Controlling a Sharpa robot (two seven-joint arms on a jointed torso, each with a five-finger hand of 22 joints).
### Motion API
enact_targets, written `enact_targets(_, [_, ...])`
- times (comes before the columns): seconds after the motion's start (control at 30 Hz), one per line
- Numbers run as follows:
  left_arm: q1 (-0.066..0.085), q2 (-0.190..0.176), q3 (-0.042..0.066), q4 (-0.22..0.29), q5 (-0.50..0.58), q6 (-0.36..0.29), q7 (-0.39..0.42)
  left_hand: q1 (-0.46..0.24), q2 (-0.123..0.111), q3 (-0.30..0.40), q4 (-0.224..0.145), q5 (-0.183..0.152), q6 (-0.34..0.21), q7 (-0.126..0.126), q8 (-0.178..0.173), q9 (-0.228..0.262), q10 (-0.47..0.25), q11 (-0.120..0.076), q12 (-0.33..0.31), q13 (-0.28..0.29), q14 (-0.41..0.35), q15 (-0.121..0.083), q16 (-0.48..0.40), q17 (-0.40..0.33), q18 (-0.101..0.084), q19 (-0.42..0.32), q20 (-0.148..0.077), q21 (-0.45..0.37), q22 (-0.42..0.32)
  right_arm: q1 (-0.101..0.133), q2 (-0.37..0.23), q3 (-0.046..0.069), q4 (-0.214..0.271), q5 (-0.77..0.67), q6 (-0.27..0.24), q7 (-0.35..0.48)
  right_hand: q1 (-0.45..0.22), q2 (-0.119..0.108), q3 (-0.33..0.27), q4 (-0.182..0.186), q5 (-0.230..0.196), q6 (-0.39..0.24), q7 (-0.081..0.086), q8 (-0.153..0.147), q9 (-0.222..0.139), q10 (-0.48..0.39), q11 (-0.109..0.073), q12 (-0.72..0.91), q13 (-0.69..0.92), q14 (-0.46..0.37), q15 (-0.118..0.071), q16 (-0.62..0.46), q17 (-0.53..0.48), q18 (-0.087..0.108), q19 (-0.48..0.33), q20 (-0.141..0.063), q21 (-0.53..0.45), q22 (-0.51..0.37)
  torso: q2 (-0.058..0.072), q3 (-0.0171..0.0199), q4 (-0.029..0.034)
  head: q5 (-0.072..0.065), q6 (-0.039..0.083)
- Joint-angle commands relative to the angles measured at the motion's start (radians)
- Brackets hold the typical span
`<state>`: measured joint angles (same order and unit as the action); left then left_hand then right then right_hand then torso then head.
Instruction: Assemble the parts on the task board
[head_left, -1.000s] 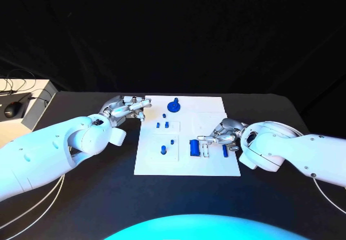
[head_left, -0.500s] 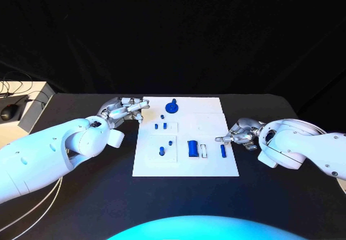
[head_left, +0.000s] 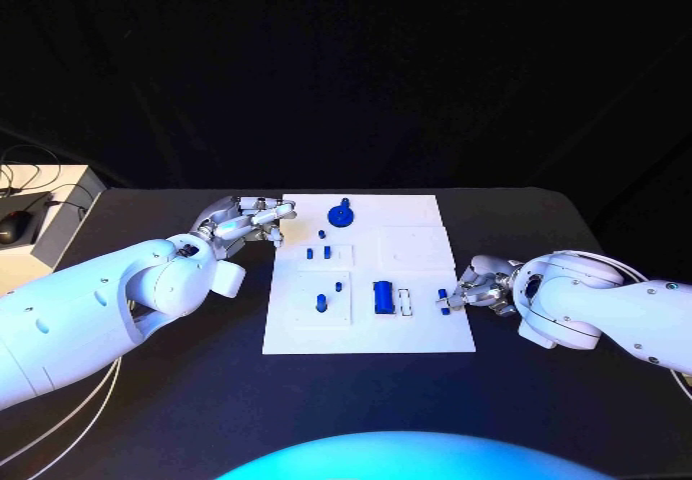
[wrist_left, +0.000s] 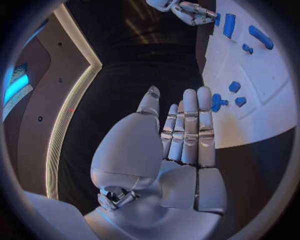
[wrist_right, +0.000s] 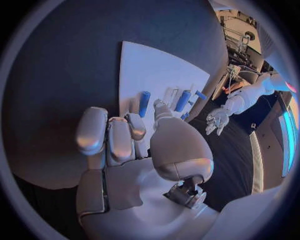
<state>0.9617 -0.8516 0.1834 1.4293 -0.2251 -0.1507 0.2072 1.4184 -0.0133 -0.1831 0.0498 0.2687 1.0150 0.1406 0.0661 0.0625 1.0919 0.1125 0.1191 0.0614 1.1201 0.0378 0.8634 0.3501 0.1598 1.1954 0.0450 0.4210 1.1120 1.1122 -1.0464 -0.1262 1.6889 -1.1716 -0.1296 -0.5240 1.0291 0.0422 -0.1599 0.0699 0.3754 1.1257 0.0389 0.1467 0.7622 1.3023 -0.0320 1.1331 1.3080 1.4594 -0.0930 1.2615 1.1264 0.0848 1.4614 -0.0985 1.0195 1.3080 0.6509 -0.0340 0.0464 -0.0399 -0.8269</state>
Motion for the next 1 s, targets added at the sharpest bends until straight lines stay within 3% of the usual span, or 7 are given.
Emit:
enact_targets(0.03, [-0.001, 0.000, 0.001, 0.002, 0.000, 0.020, 0.006, -0.008, -0.002, -0.001, 0.006, -0.003, -0.003, 0.000, -0.001, 0.001, -0.008, 0.000, 0.003, 0.001, -0.004, 0.003, -0.003, -0.001, 0.016, 0.001, -0.001, -0.005, 0.000, -0.005, 0.010, 0.000, -0.010, -0.065, 0.021, -0.018, 0.003, 0.011, -0.001, -0.006, 0.005, 0.003, -0.003, -0.001, 0.002, 0.007, -0.002, -0.001, 0.004, 0.001, 0.002, 0.003, 0.001, 0.003, 0.075, -0.005, -0.001, 0.132, 0.000, -0.0004, 0.0008, 0.000, -0.003])
enact_targets(0.63, [-0.001, -0.003, 0.001, 0.004, 0.000, 0.022, 0.001, -0.010, 0.000, -0.001, 0.009, -0.002, -0.003, 0.001, -0.001, 0.001, -0.008, 0.000, 0.003, 0.001, -0.004, 0.003, -0.002, -0.001, 0.016, 0.001, -0.001, -0.005, 0.000, -0.026, 0.056, 0.000, -0.052, -0.088, 0.015, -0.027, 0.003, 0.025, -0.005, -0.024, 0.014, 0.000, -0.003, 0.003, 0.008, 0.004, -0.002, -0.004, 0.002, 0.001, 0.001, 0.001, -0.001, 0.003, 0.075, -0.006, -0.004, 0.132, 0.000, -0.0002, 0.0003, 0.002, -0.011])
enact_targets(0.73, [-0.001, -0.004, 0.001, 0.004, 0.000, 0.022, 0.000, -0.011, 0.001, -0.001, 0.010, -0.003, -0.003, 0.001, -0.001, 0.001, -0.009, 0.000, 0.003, 0.001, -0.004, 0.003, -0.003, -0.001, 0.016, 0.001, -0.001, -0.005, 0.000, -0.030, 0.062, 0.000, -0.056, -0.095, 0.023, -0.028, 0.012, 0.030, 0.001, -0.033, 0.031, -0.001, -0.003, 0.003, 0.008, 0.004, -0.002, -0.003, 0.003, 0.001, 0.001, 0.001, 0.000, 0.003, 0.074, -0.006, -0.005, 0.131, 0.000, -0.0001, 0.0003, 0.002, -0.012])
enact_targets(0.83, [-0.001, -0.004, 0.001, 0.005, 0.000, 0.023, -0.002, -0.011, 0.003, 0.000, 0.011, -0.003, -0.003, 0.001, -0.001, 0.001, -0.008, 0.000, 0.003, 0.001, -0.004, 0.003, -0.003, -0.001, 0.016, 0.001, -0.001, -0.006, 0.000, -0.035, 0.069, 0.000, -0.062, -0.094, 0.032, -0.028, 0.052, 0.046, 0.022, -0.063, 0.081, -0.003, -0.005, 0.003, 0.008, 0.003, -0.005, -0.004, 0.002, 0.001, 0.000, 0.000, -0.001, 0.003, 0.074, -0.006, -0.005, 0.132, 0.000, -0.0003, 0.0005, 0.001, -0.014])
enact_targets(0.87, [-0.001, -0.004, 0.001, 0.005, 0.000, 0.023, -0.002, -0.014, 0.006, 0.000, 0.014, -0.003, -0.003, 0.002, -0.001, 0.001, -0.009, 0.000, 0.003, 0.001, -0.004, 0.003, -0.003, -0.001, 0.016, 0.001, -0.001, -0.006, -0.001, -0.036, 0.071, -0.001, -0.064, -0.093, 0.034, -0.028, 0.082, 0.060, 0.047, -0.081, 0.060, -0.006, -0.008, 0.001, 0.007, 0.003, -0.006, -0.005, 0.002, 0.001, -0.002, 0.000, 0.000, 0.003, 0.074, -0.007, -0.006, 0.131, 0.000, -0.0002, 0.0003, 0.001, -0.015])
enact_targets(0.93, [-0.001, -0.005, 0.001, 0.006, 0.000, 0.023, -0.003, -0.015, 0.007, 0.000, 0.015, -0.003, -0.003, 0.002, -0.001, 0.001, -0.009, 0.000, 0.003, 0.001, -0.004, 0.003, -0.003, -0.001, 0.016, 0.001, -0.001, -0.006, -0.001, -0.039, 0.073, -0.001, -0.066, -0.092, 0.039, -0.028, 0.113, 0.066, 0.101, -0.110, 0.020, -0.008, -0.009, -0.003, 0.003, 0.001, -0.007, -0.005, 0.002, 0.000, -0.004, -0.001, -0.001, 0.002, 0.074, -0.009, -0.006, 0.131, -0.001, 0.0001, 0.0001, 0.001, -0.015])
enact_targets(1.0, [-0.001, -0.005, 0.001, 0.006, 0.000, 0.023, -0.004, -0.015, 0.007, 0.000, 0.015, -0.003, -0.003, 0.002, -0.001, 0.001, -0.009, 0.000, 0.003, 0.001, -0.004, 0.003, -0.003, -0.001, 0.016, 0.001, -0.001, -0.006, -0.001, -0.041, 0.075, -0.001, -0.067, -0.091, 0.044, -0.027, 0.142, 0.060, 0.175, -0.153, 0.081, -0.012, -0.009, -0.007, -0.002, -0.002, -0.008, -0.008, 0.002, 0.000, -0.006, -0.002, -0.002, 0.001, 0.074, -0.011, -0.008, 0.131, -0.001, 0.0004, 0.0001, 0.001, -0.016])
